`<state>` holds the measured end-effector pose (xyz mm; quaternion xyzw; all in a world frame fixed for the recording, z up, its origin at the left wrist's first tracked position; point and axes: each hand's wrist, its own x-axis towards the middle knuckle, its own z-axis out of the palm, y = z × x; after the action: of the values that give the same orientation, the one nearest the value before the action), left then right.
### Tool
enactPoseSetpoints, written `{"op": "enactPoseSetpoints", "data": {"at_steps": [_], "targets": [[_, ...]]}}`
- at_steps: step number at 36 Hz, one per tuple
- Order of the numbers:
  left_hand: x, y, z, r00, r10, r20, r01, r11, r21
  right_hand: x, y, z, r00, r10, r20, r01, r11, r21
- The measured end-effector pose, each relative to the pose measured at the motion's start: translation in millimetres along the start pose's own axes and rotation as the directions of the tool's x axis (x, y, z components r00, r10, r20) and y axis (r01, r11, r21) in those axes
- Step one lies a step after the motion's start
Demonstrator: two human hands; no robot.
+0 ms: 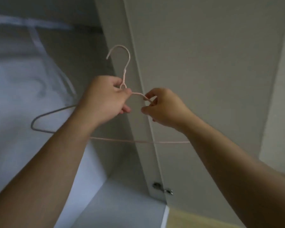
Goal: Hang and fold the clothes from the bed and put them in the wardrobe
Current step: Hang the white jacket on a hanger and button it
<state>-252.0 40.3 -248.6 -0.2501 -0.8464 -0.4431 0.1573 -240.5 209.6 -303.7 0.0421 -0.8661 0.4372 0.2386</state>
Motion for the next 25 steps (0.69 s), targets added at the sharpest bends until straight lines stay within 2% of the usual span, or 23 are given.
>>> {"op": "enactPoseSetpoints", "data": {"at_steps": [6, 11, 14, 20, 23, 25], "targets": [[12.0, 53.7, 85.0, 0.960, 0.002, 0.280, 0.011, 0.999, -0.045, -23.3, 31.6, -88.3, 0.972, 0.227, -0.061, -0.234, 0.959, -0.161], [35.6, 149.3, 131.6, 0.852, 0.006, 0.524, 0.001, 1.000, -0.013, -41.0, 18.3, -191.7, 0.893, 0.432, -0.128, -0.450, 0.869, -0.206], [51.3, 212.8, 157.1, 0.768, 0.026, 0.640, -0.003, 0.999, -0.037, -61.4, 9.8, -260.6, 0.804, 0.561, -0.198, -0.593, 0.781, -0.198], [63.4, 349.5, 199.6, 0.542, 0.204, 0.815, -0.269, 0.961, -0.062, -121.5, -24.9, -399.1, 0.589, 0.726, -0.356, -0.791, 0.609, -0.067], [61.0, 417.1, 228.0, 0.440, 0.286, 0.851, -0.413, 0.906, -0.090, -158.6, -39.1, -466.5, 0.480, 0.758, -0.443, -0.846, 0.533, -0.005], [57.1, 456.8, 256.4, 0.338, 0.334, 0.880, -0.506, 0.853, -0.130, -186.4, -39.7, -510.1, 0.405, 0.764, -0.502, -0.871, 0.490, 0.043]]}}
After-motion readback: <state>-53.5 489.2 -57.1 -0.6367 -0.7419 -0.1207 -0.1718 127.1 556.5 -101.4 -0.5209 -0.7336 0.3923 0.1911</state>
